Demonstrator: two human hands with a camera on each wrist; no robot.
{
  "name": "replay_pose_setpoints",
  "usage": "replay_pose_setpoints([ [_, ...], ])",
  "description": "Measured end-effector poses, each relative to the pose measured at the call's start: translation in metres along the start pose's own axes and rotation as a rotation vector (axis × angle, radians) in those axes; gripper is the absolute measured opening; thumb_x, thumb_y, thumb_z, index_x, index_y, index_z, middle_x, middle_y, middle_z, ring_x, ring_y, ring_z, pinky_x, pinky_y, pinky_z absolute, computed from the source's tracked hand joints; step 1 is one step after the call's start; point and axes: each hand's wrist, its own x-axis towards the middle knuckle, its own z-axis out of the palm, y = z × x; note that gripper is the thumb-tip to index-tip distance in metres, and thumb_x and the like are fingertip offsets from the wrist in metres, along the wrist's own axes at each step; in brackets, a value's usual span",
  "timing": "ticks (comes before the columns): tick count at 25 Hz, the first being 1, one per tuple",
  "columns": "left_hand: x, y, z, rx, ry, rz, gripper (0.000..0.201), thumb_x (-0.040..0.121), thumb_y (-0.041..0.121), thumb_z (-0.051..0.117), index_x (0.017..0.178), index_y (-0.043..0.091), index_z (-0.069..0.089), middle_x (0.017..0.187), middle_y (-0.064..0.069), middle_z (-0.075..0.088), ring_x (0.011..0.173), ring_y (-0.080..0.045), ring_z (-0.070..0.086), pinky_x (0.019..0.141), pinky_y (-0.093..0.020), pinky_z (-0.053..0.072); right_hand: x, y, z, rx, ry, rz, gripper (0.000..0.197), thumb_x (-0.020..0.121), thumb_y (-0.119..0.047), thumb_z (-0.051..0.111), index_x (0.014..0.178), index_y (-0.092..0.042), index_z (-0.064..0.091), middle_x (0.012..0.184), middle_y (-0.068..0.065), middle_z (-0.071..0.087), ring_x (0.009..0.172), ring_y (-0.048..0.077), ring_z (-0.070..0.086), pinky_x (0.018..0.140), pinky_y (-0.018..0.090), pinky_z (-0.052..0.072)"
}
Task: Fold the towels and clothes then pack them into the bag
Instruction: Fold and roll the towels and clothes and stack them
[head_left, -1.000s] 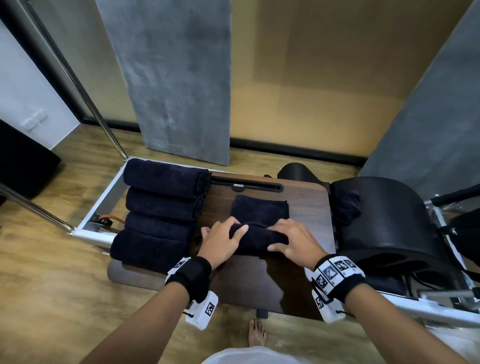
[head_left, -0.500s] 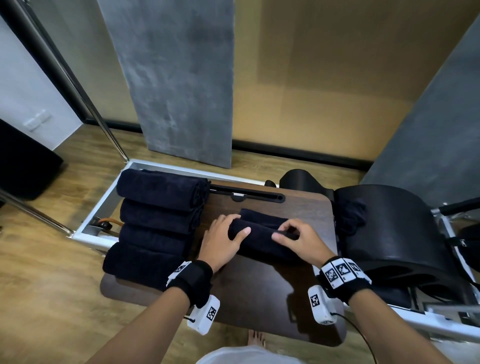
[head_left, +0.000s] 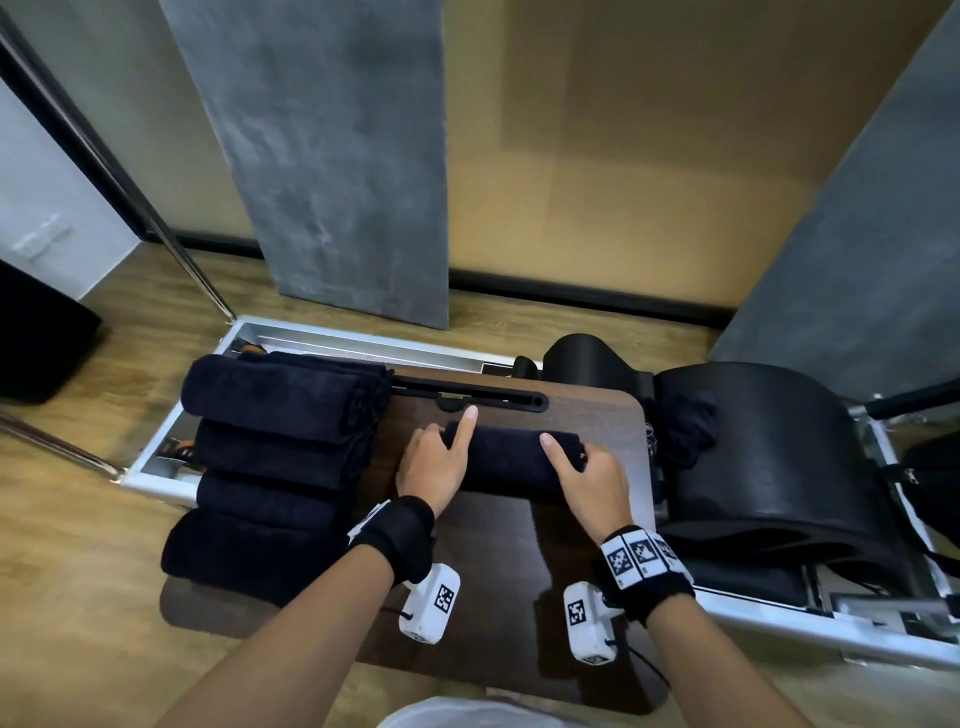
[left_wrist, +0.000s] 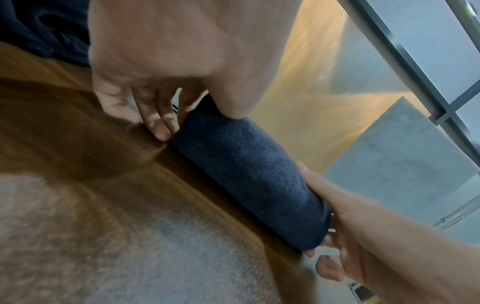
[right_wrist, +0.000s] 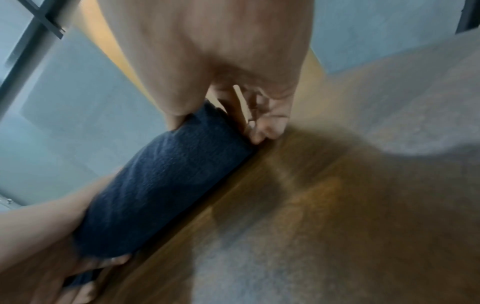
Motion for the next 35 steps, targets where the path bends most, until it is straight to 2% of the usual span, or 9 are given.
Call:
replay_pose_setpoints([
  [5,0.000,0.004,0.003,-0.048,-0.004,-0.080,0.096,0.094,0.083,0.038,0.141,0.002,0.056,0.144,-0.017,0.058,0.133,-0.036,0.055,0.111,-0.048,0.046,-0.003,-0.008,0.008,-0.145,-0.037,0.087,0.073,0.095,-0.074,0.042,0.122,-0.010,0.062,0.124,0.008,0.058,0.113,0.029,0.059,0.093,0.037,0.045],
  [7,-0.004,0.004,0.004,-0.176,0.022,-0.130,0.091,0.090,0.084,0.046,0.136,0.006,0.056,0.135,-0.014,0.063,0.124,-0.033,0.060,0.102,-0.044,0.049,-0.006,-0.010,0.007,-0.082,-0.057,0.113,0.069,0.095,-0.072,0.046,0.128,-0.012,0.057,0.125,0.006,0.058,0.117,0.028,0.058,0.100,0.039,0.047],
  [10,-0.015,0.001,0.004,-0.441,0.035,-0.196,0.071,0.085,0.082,0.057,0.115,0.017,0.058,0.119,-0.005,0.067,0.107,-0.023,0.064,0.089,-0.040,0.050,-0.014,-0.012,0.004,0.398,-0.087,0.227,0.051,0.088,-0.065,0.064,0.113,-0.022,0.055,0.112,0.000,0.068,0.105,0.020,0.068,0.094,0.044,0.058],
  [12,-0.025,-0.001,0.004,-0.568,0.043,-0.193,0.062,0.082,0.078,0.063,0.104,0.021,0.059,0.112,-0.001,0.069,0.102,-0.019,0.067,0.090,-0.040,0.055,-0.025,-0.015,0.001,0.703,-0.054,0.275,0.043,0.084,-0.051,0.078,0.107,-0.021,0.059,0.109,0.004,0.076,0.095,0.013,0.075,0.082,0.033,0.060],
  [17,-0.059,-0.007,-0.012,-0.644,0.102,0.051,0.034,0.088,0.062,0.073,0.097,0.029,0.070,0.099,0.011,0.075,0.099,-0.008,0.071,0.091,-0.036,0.058,-0.068,-0.029,-0.001,0.887,0.104,0.199,0.024,0.089,-0.025,0.079,0.111,-0.027,0.070,0.109,0.000,0.077,0.094,0.012,0.074,0.076,0.030,0.058],
  [21,-0.090,-0.019,-0.053,-0.598,0.148,0.229,0.034,0.092,0.061,0.069,0.089,0.027,0.070,0.089,0.010,0.074,0.090,-0.007,0.069,0.082,-0.033,0.056,-0.112,-0.061,0.009,0.911,0.117,0.131,0.018,0.095,-0.018,0.071,0.111,-0.026,0.075,0.107,-0.001,0.077,0.100,0.016,0.071,0.074,0.030,0.058],
  [25,-0.105,-0.058,-0.116,-0.590,0.284,0.269,0.036,0.091,0.067,0.067,0.092,0.031,0.070,0.090,0.013,0.073,0.090,-0.003,0.067,0.080,-0.027,0.053,-0.154,-0.111,0.051,0.958,0.101,0.100,0.019,0.094,-0.015,0.071,0.112,-0.019,0.074,0.115,0.010,0.076,0.106,0.021,0.070,0.080,0.032,0.057],
  [29,-0.103,-0.112,-0.174,-0.615,0.464,0.187,0.034,0.088,0.069,0.068,0.097,0.037,0.072,0.100,0.012,0.065,0.095,-0.002,0.061,0.077,-0.014,0.041,-0.189,-0.154,0.116,0.970,0.104,0.092,0.030,0.091,-0.018,0.078,0.120,-0.024,0.071,0.121,0.005,0.073,0.111,0.019,0.070,0.093,0.036,0.060],
  [35,-0.059,-0.167,-0.229,-0.707,0.434,0.049,0.043,0.081,0.073,0.076,0.095,0.032,0.066,0.098,0.011,0.070,0.092,-0.009,0.066,0.082,-0.032,0.055,-0.195,-0.193,0.198,0.957,0.107,0.182,0.030,0.090,-0.024,0.079,0.117,-0.022,0.067,0.121,0.005,0.072,0.111,0.017,0.069,0.086,0.025,0.055],
])
